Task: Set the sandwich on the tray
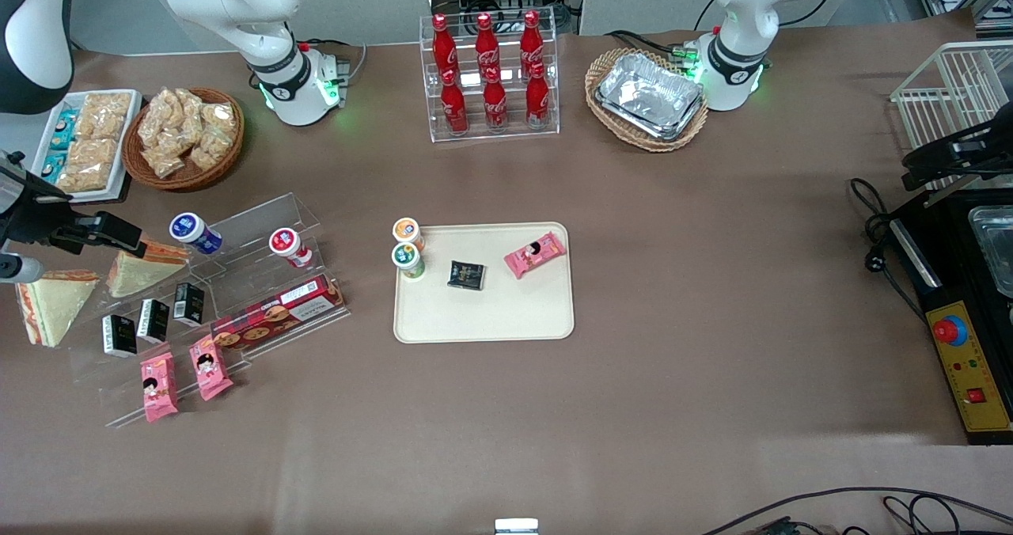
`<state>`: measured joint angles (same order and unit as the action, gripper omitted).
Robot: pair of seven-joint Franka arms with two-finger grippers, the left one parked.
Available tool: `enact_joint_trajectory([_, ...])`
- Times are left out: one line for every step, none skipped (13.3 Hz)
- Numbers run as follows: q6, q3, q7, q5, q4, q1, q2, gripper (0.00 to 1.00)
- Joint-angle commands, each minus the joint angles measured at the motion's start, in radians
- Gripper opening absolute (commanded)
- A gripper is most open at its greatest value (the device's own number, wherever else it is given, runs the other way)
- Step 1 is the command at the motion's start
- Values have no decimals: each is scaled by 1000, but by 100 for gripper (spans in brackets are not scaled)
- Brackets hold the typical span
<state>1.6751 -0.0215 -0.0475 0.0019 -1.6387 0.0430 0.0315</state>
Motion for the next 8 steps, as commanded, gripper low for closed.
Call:
enact_joint_trajectory([-14,-2,11,3,25,8,15,100])
enact_joint_trajectory([-15,-2,11,1,25,8,15,100])
enact_joint_trajectory([-9,-5,12,-6,28,11,21,100])
enact_joint_trajectory([-6,-6,8,-3,36,15,31,100])
enact_joint_trajectory([-6,-6,6,-6,37,12,33,100])
enact_joint_trajectory([-6,-5,0,-8,37,9,33,100])
enact_joint_trajectory([-5,-6,15,-16,39,9,31,100])
enact_joint_trajectory([-5,-8,26,-31,40,17,34,100])
